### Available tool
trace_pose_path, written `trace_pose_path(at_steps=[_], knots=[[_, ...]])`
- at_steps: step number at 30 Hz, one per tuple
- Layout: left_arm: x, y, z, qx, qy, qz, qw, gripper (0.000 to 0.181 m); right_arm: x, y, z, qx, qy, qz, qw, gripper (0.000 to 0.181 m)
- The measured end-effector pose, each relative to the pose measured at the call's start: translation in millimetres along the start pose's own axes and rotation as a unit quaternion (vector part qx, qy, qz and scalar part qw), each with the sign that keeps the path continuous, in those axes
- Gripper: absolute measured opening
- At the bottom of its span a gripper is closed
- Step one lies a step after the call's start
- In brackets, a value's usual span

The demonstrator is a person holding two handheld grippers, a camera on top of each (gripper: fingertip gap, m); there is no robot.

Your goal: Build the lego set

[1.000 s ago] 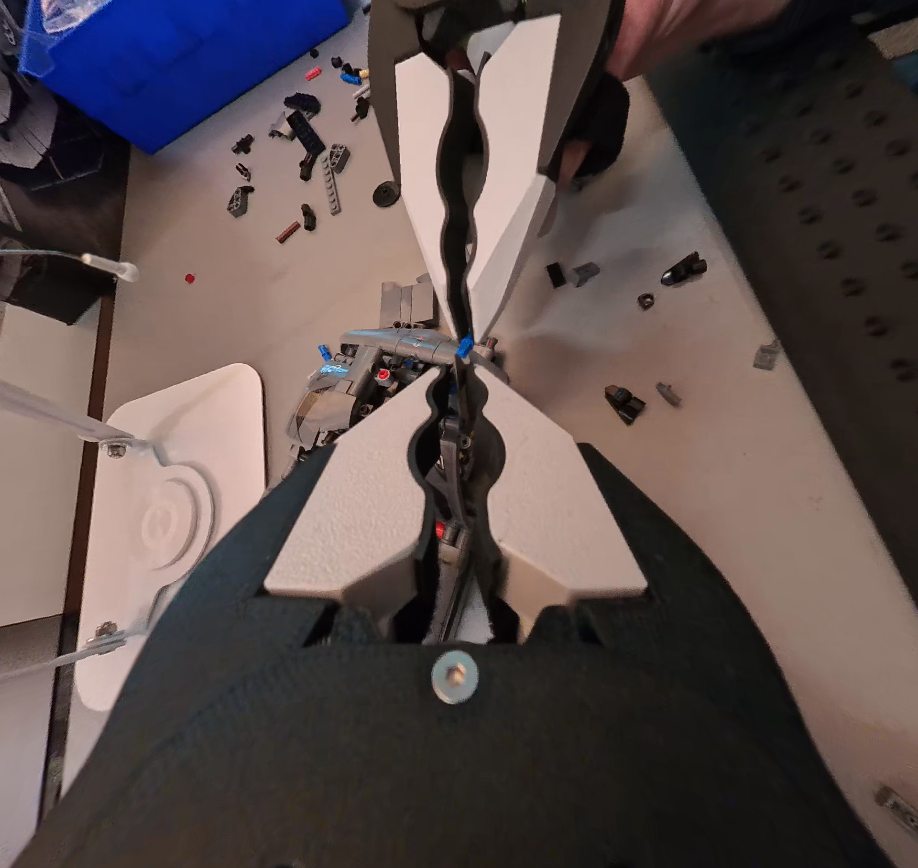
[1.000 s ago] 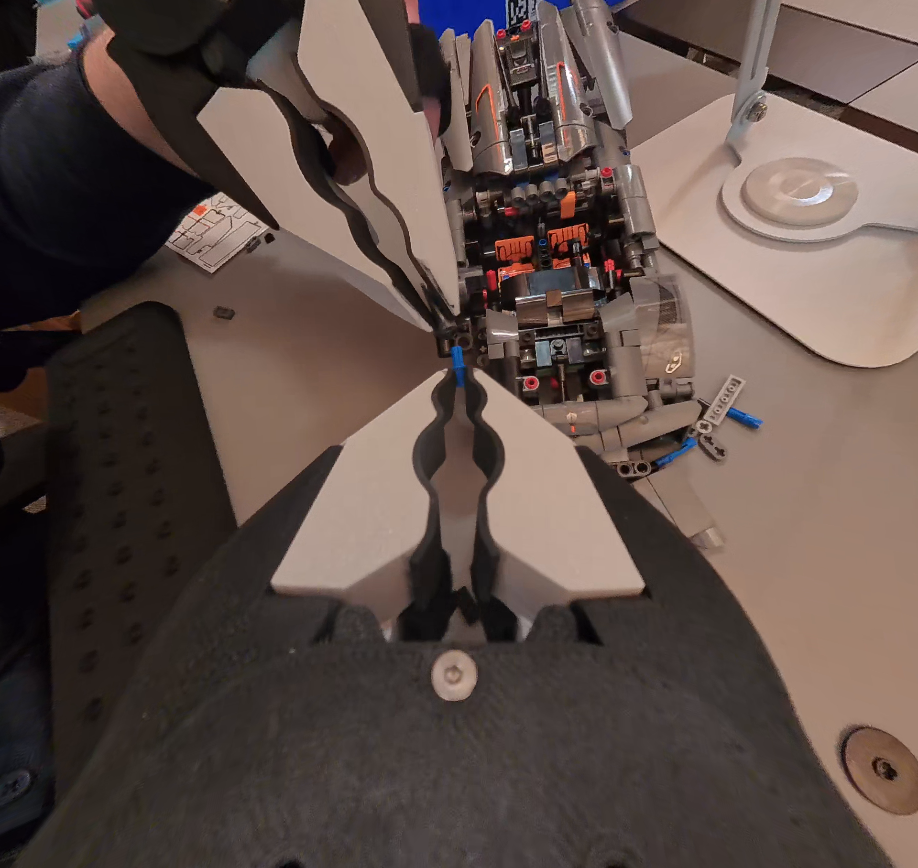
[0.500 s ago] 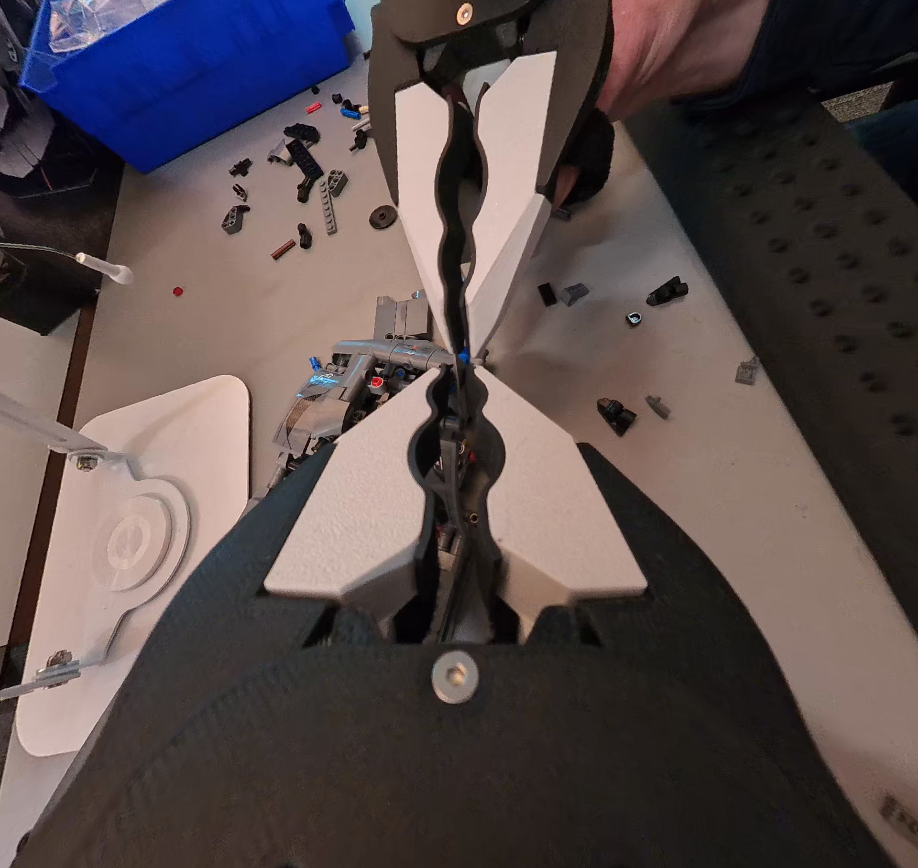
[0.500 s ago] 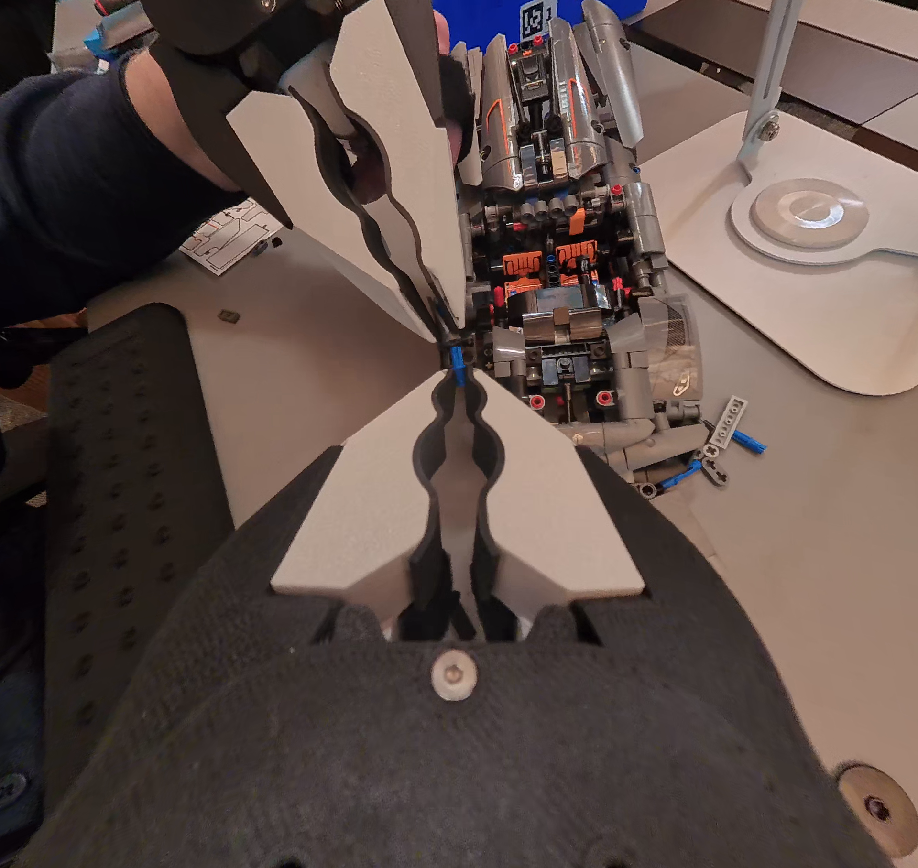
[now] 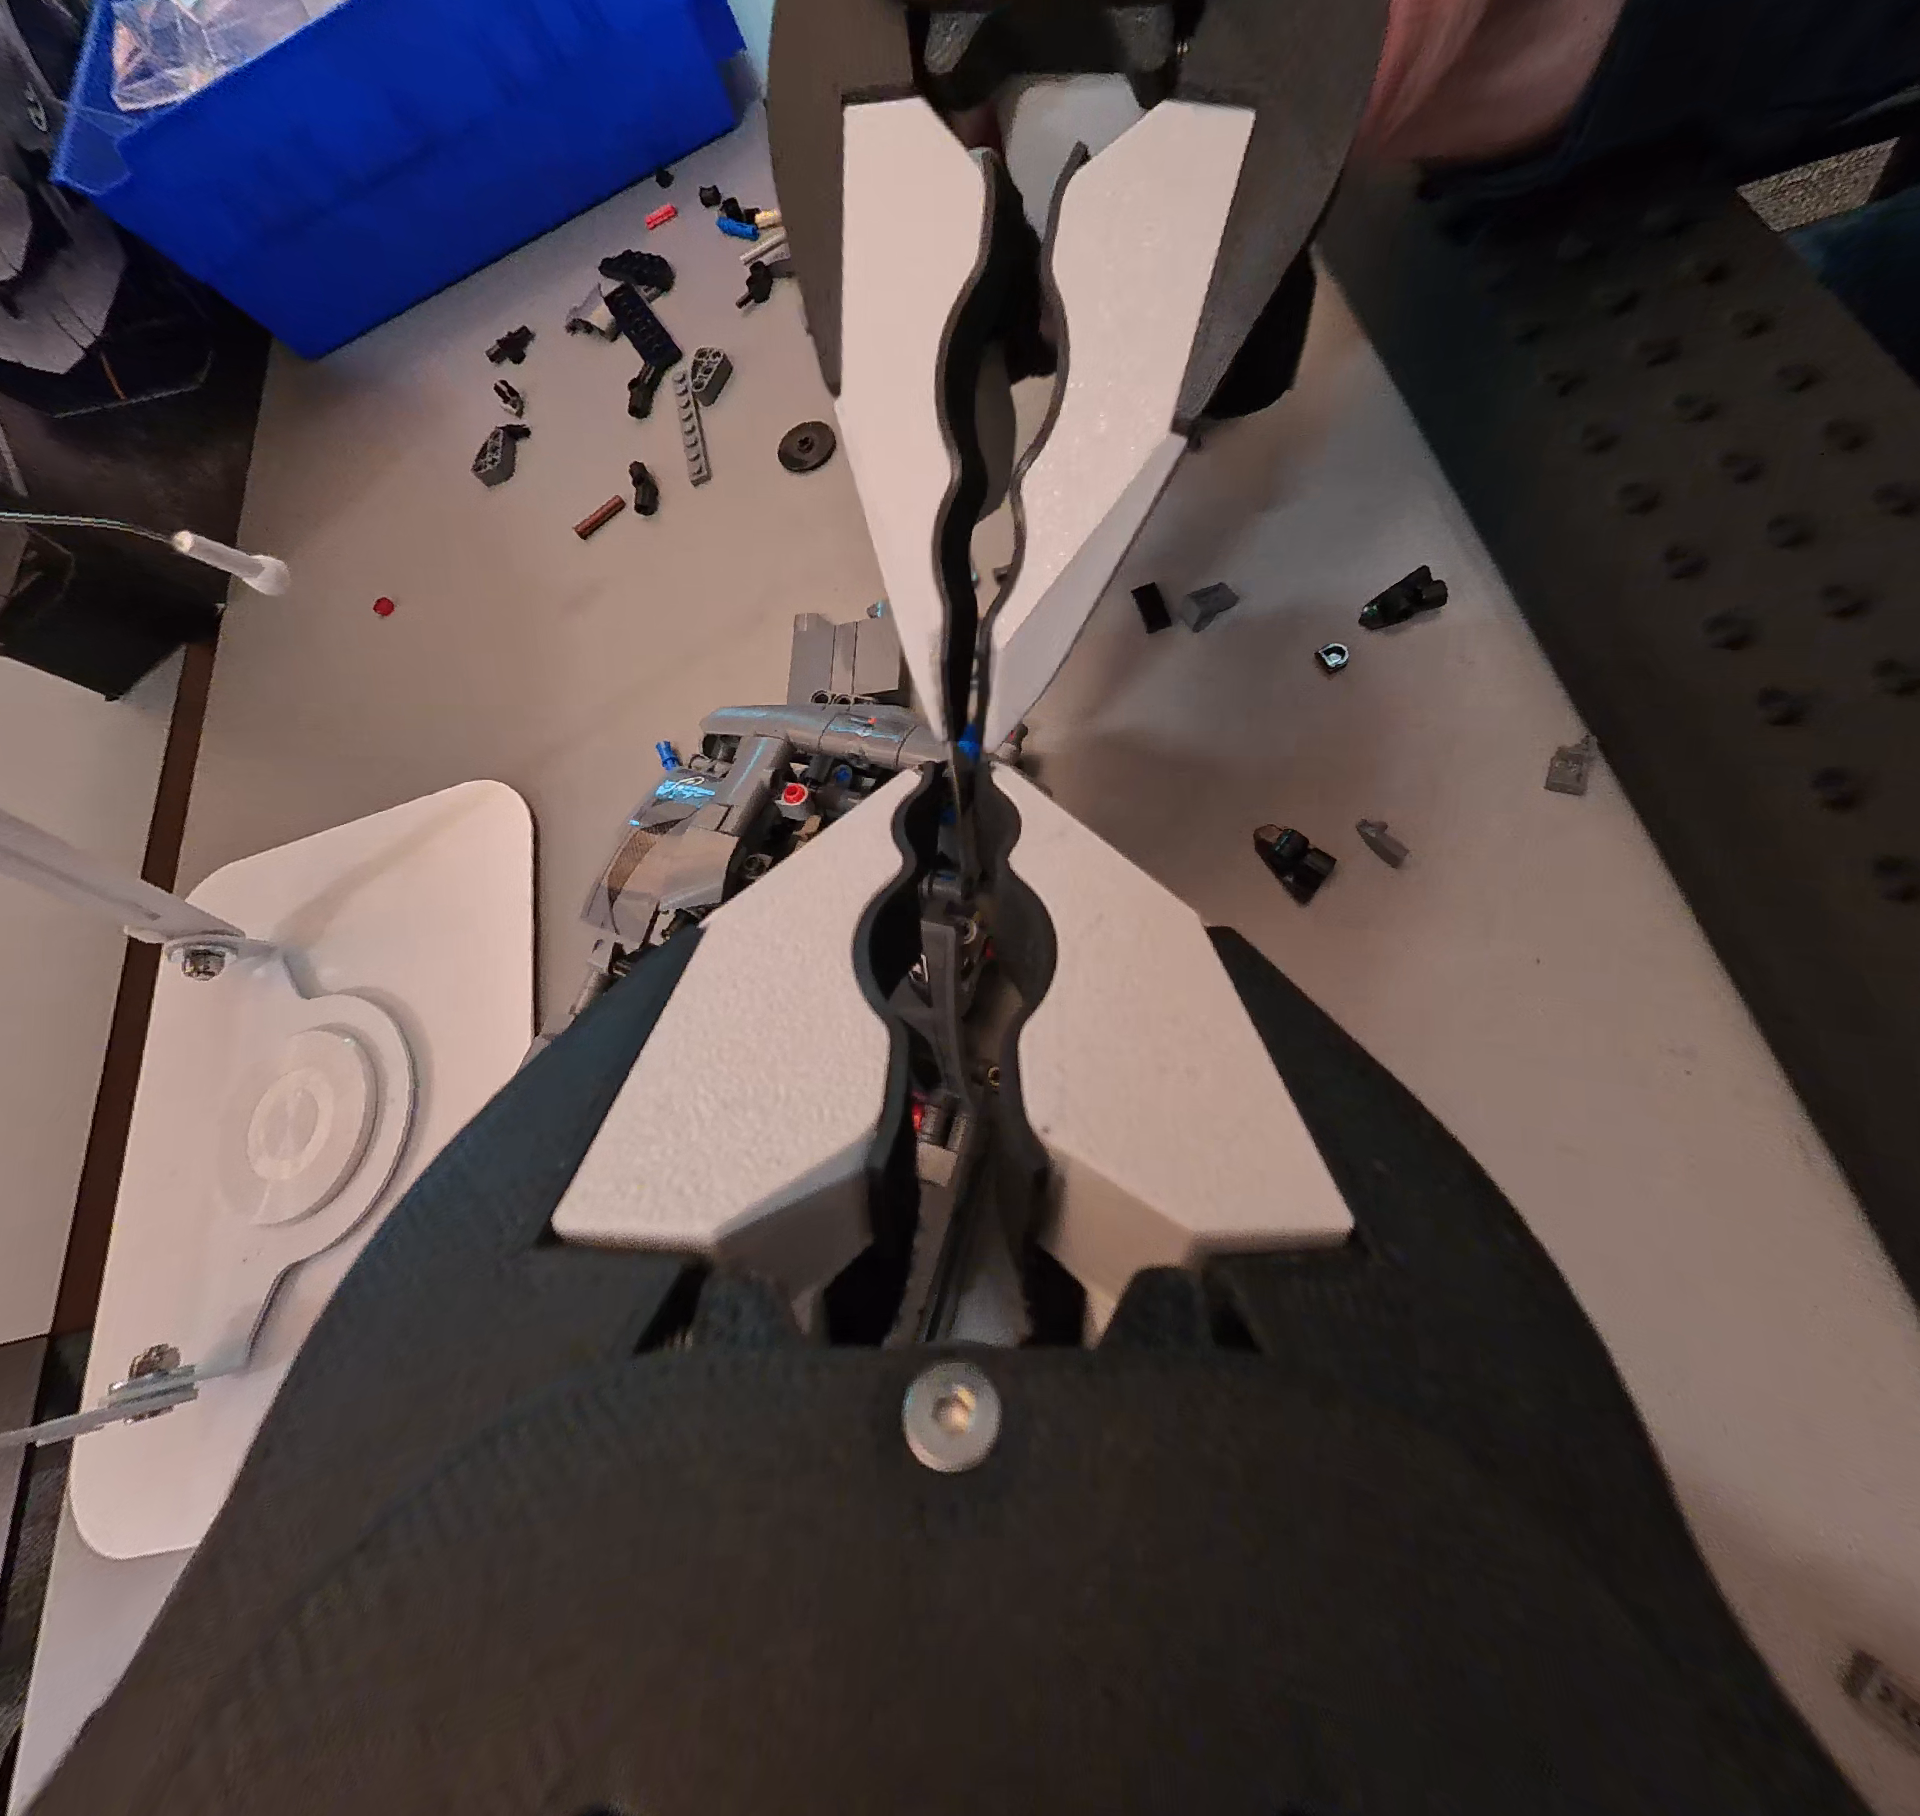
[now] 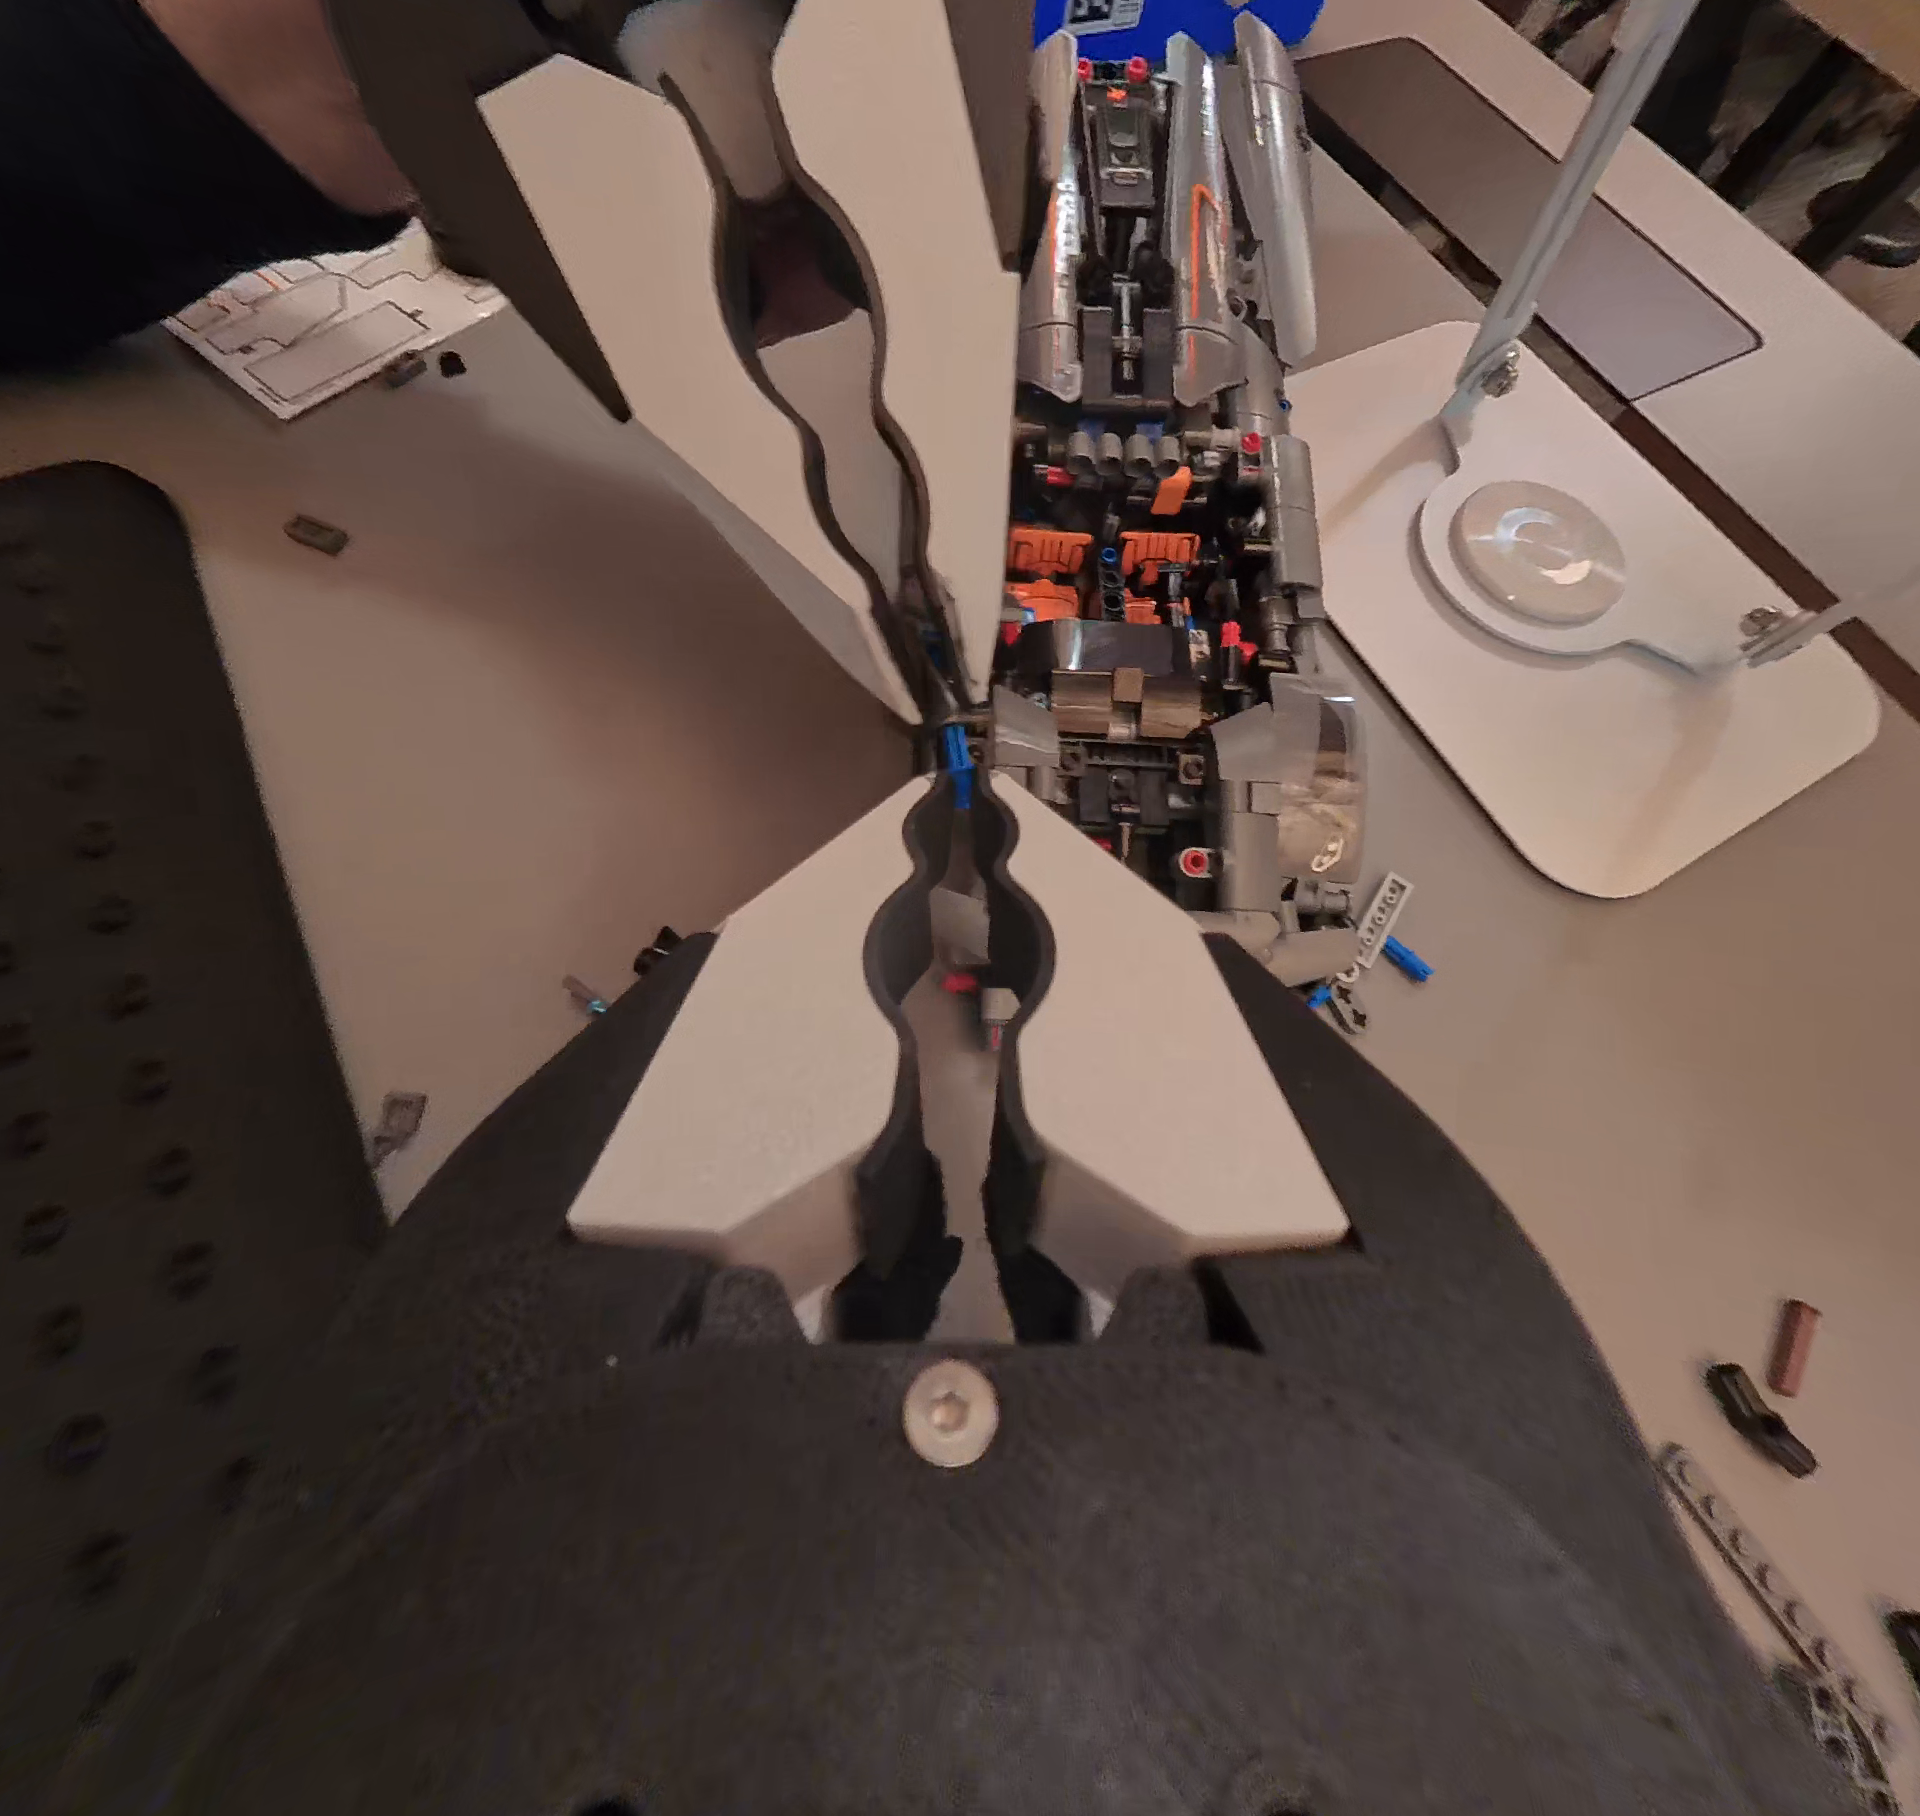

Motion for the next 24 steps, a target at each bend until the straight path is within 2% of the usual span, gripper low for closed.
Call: trace_pose_path(at_steps=[6,17,24], knots=[[-0.1,0.0,0.1,0.003,-0.003,0.003,1.000,0.003,-0.6,-0.1,-0.5,0.019,0.002,0.018,1.000,0.000],[0.2,2.9,-0.1,0.023,-0.009,0.006,1.000,0.003,-2.2,-0.6,-3.6,0.104,0.023,0.118,0.987,0.000],[0.1,6.9,-0.9,0.040,-0.009,0.000,0.999,0.002,-2.5,-2.7,-4.8,0.089,0.023,0.156,0.984,0.000]])
Point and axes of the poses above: each gripper's, where its closed fingertips meet, x back along the fingers, z out of its underside, y = z × x across the jaws, the point moved 3 cm from there along x, back along the fingers, and after that the axes turned 8 degrees about y, right-handed, at the moved point
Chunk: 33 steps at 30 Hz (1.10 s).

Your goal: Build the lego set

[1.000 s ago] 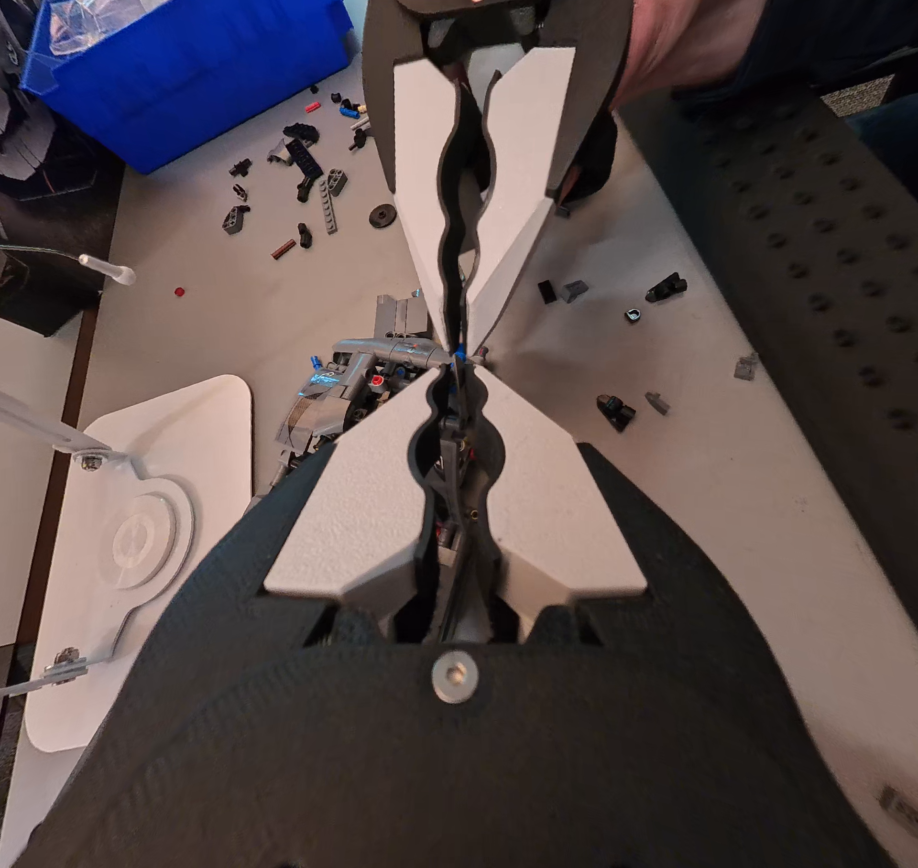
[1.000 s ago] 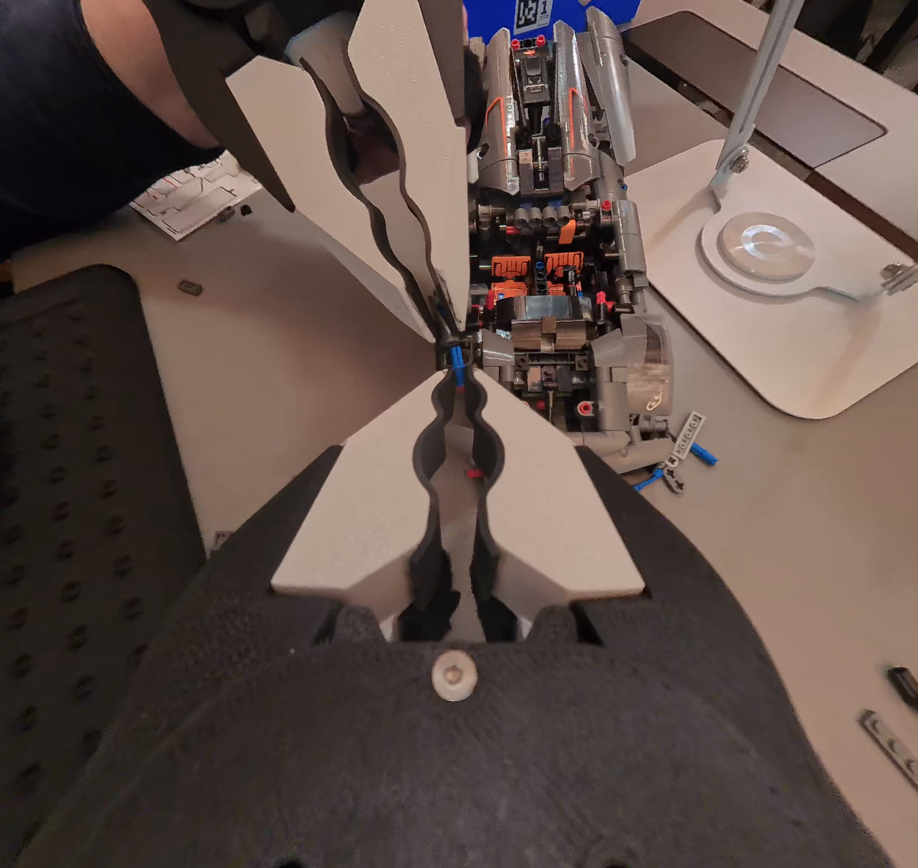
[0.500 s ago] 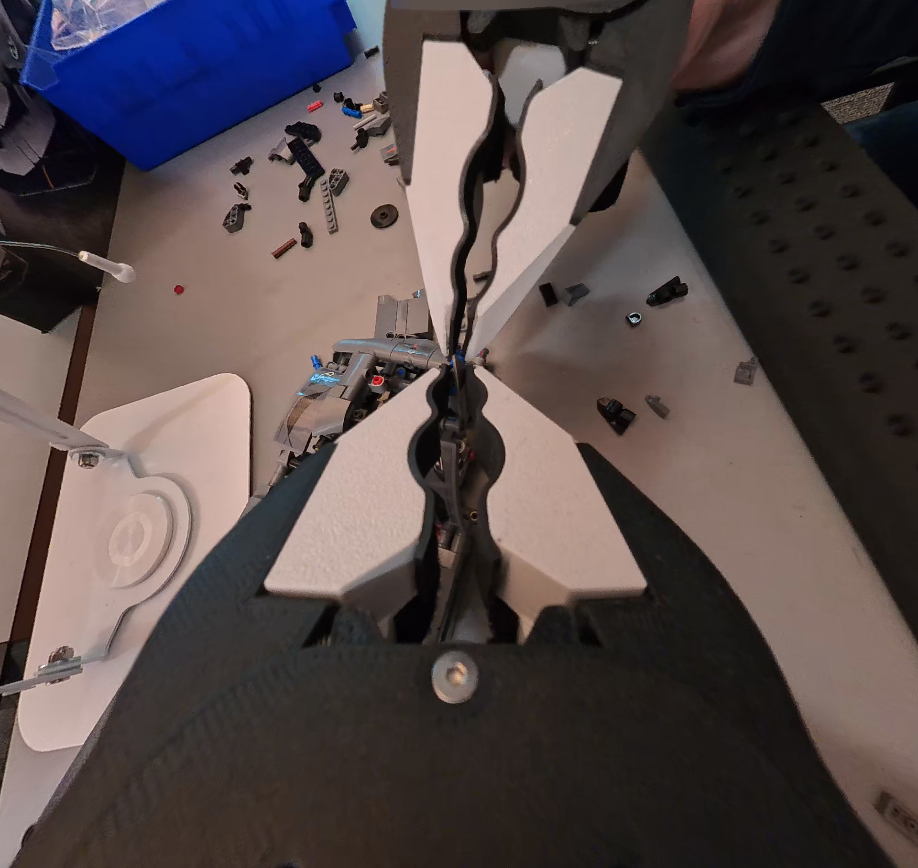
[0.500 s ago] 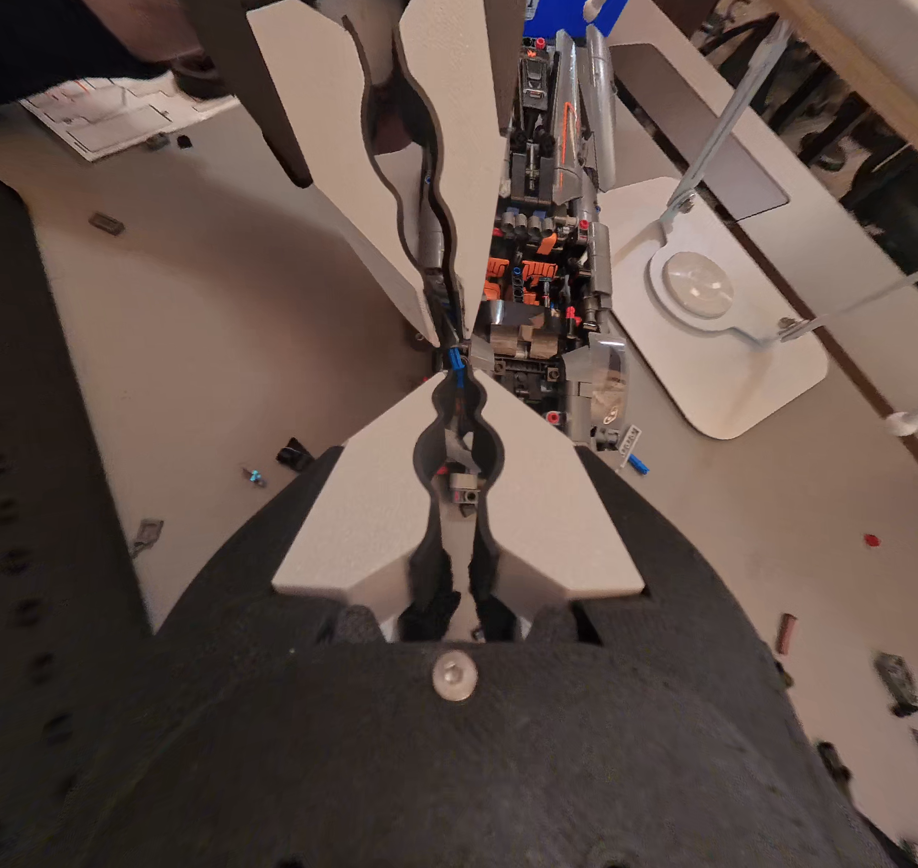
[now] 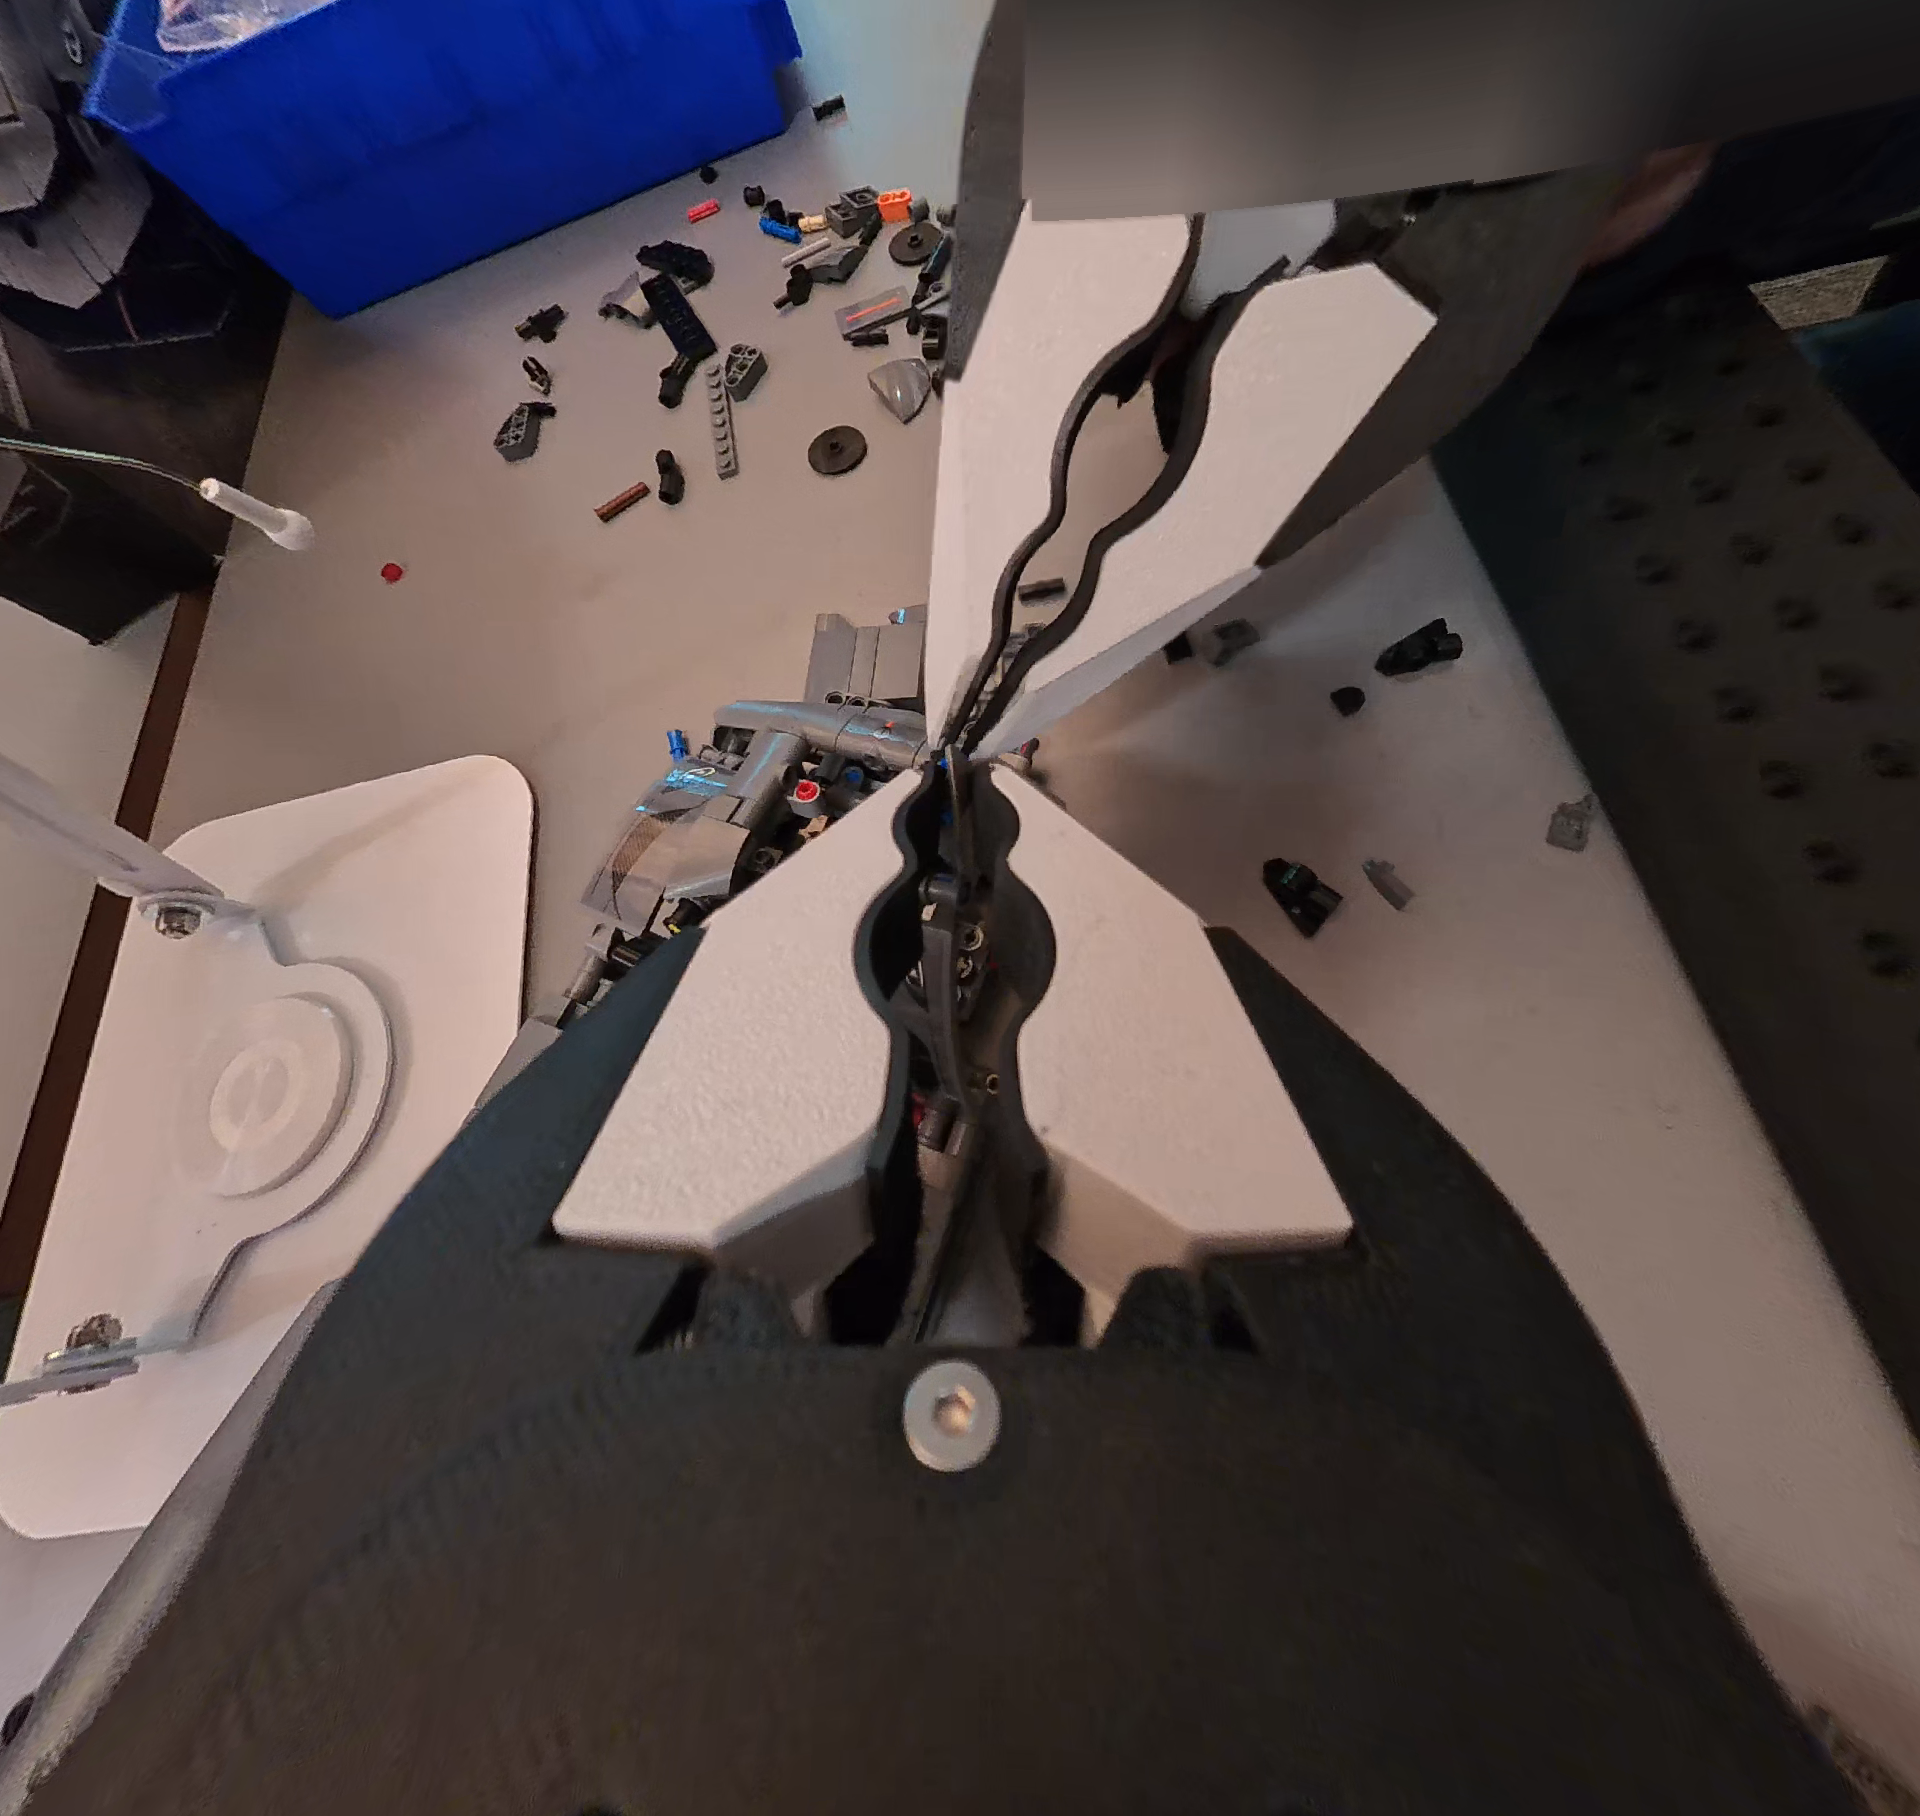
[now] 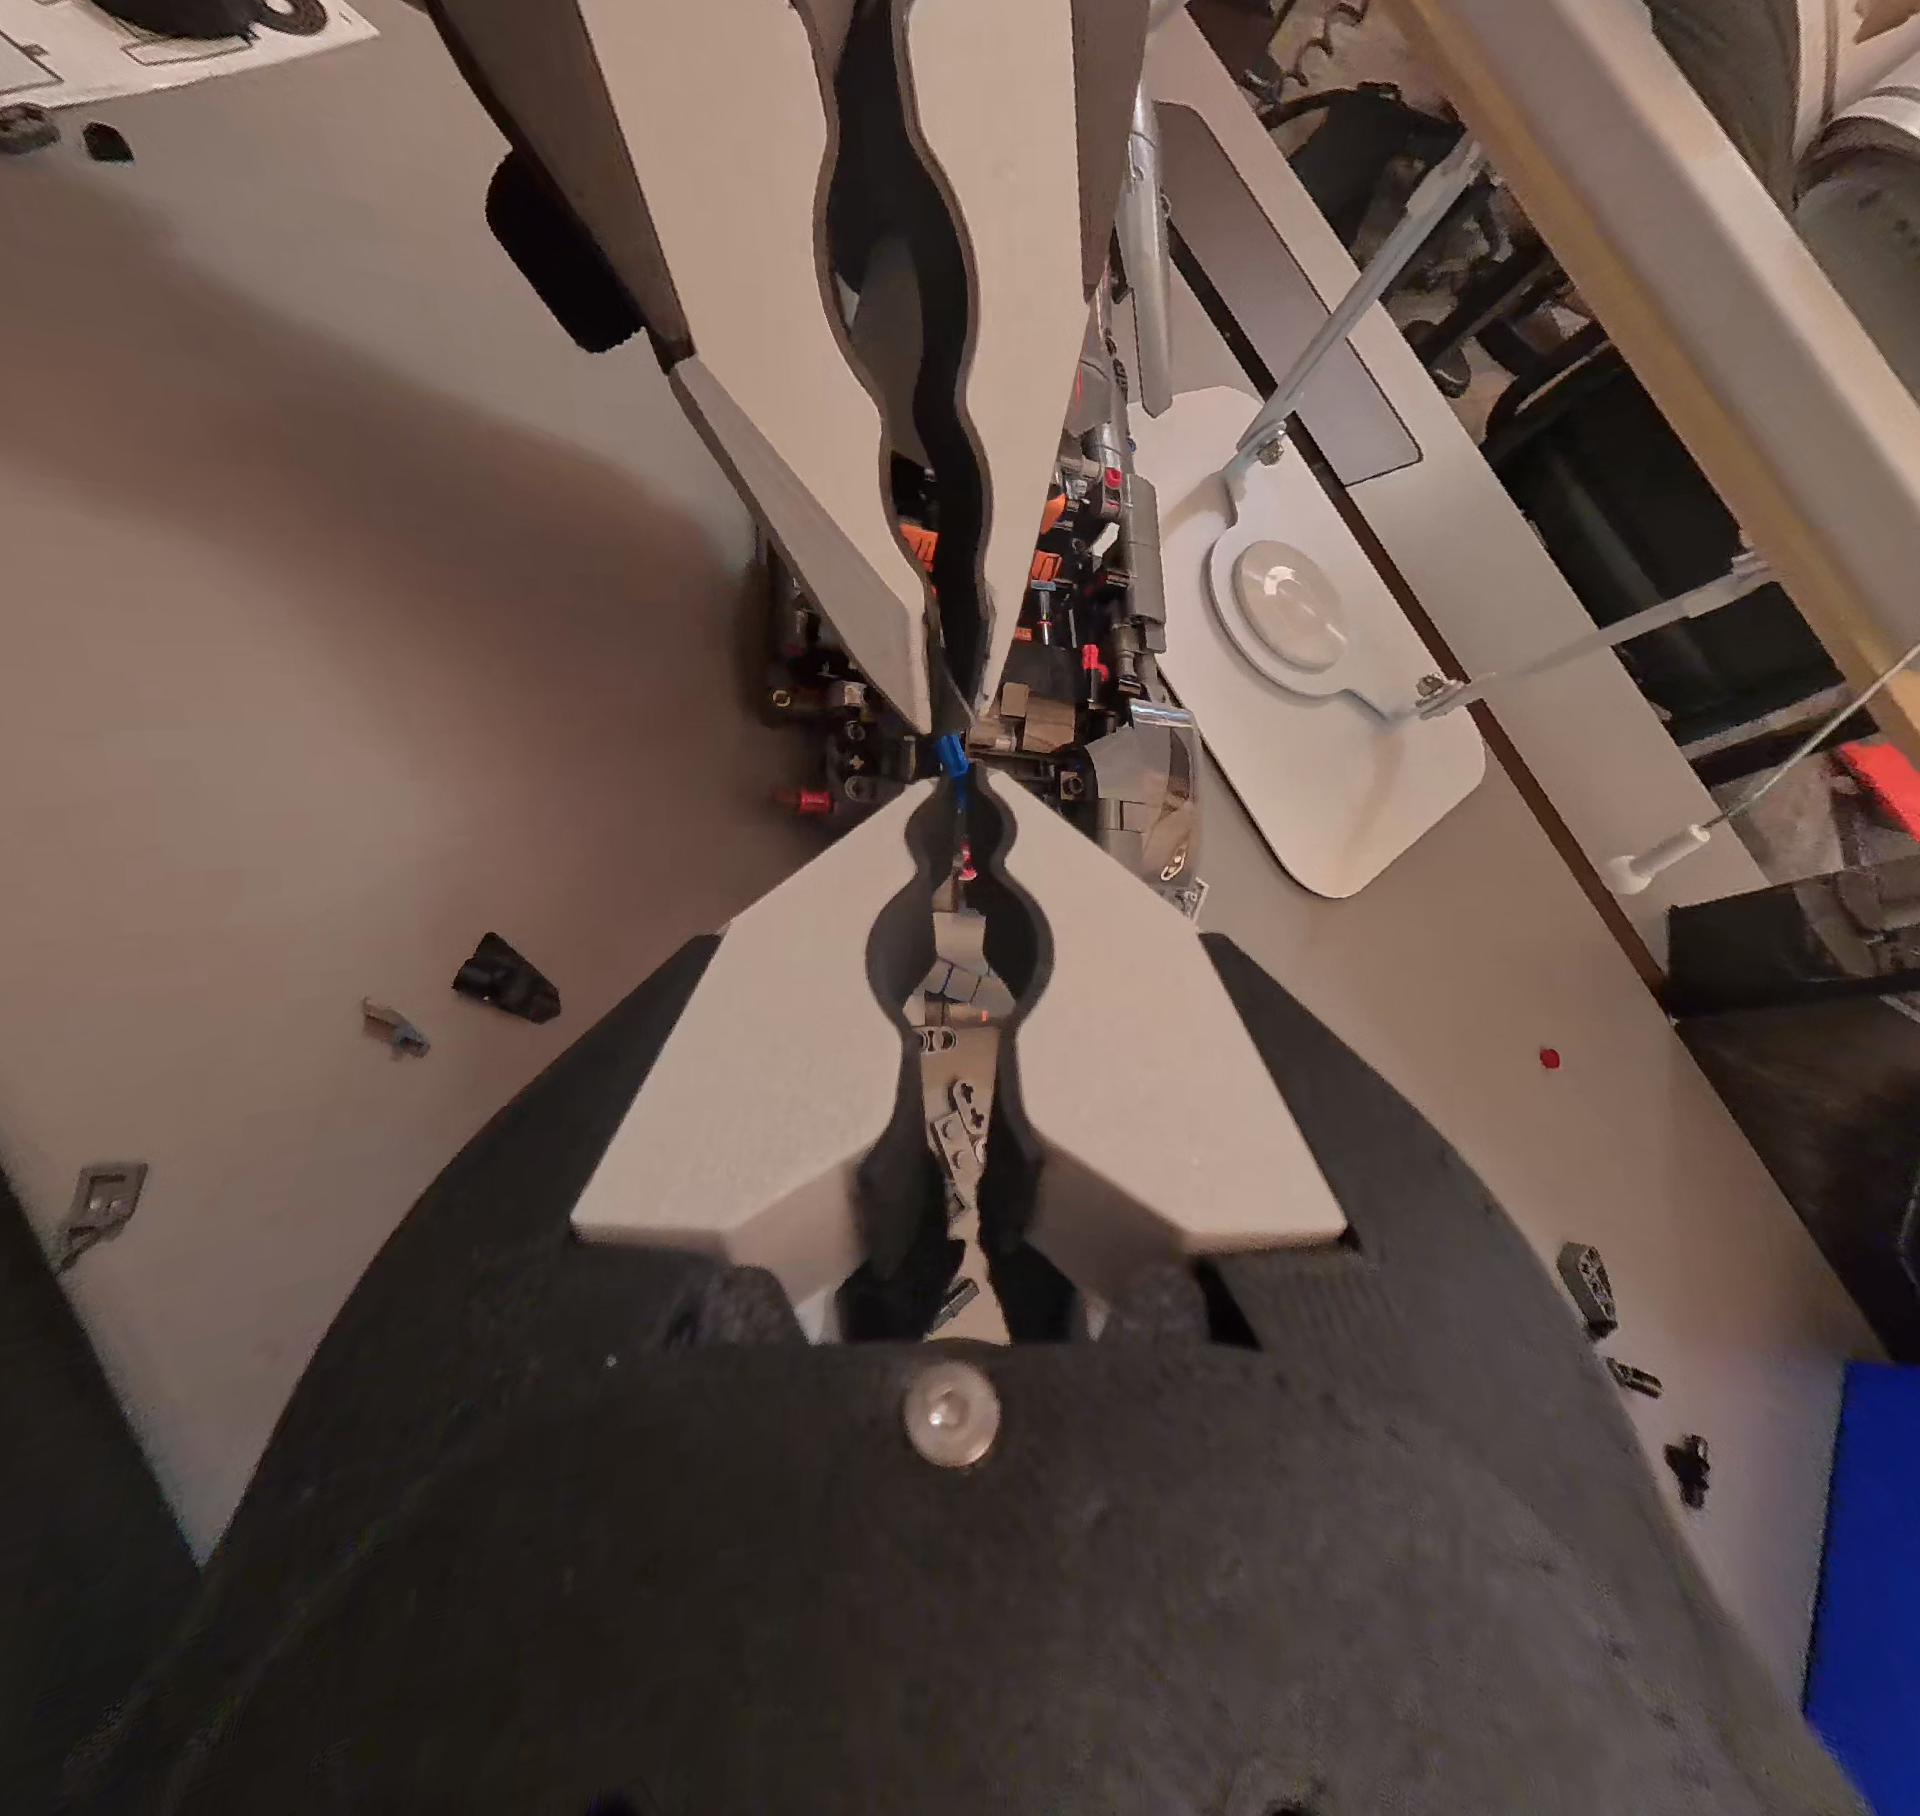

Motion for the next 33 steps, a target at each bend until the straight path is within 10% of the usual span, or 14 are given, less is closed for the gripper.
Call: trace_pose_path(at_steps=[33], knots=[[-12.7,16.0,-2.5,0.098,-0.007,0.004,0.995,0.000,-8.6,-15.7,6.1,-0.093,-0.008,-0.067,0.993,0.000]])
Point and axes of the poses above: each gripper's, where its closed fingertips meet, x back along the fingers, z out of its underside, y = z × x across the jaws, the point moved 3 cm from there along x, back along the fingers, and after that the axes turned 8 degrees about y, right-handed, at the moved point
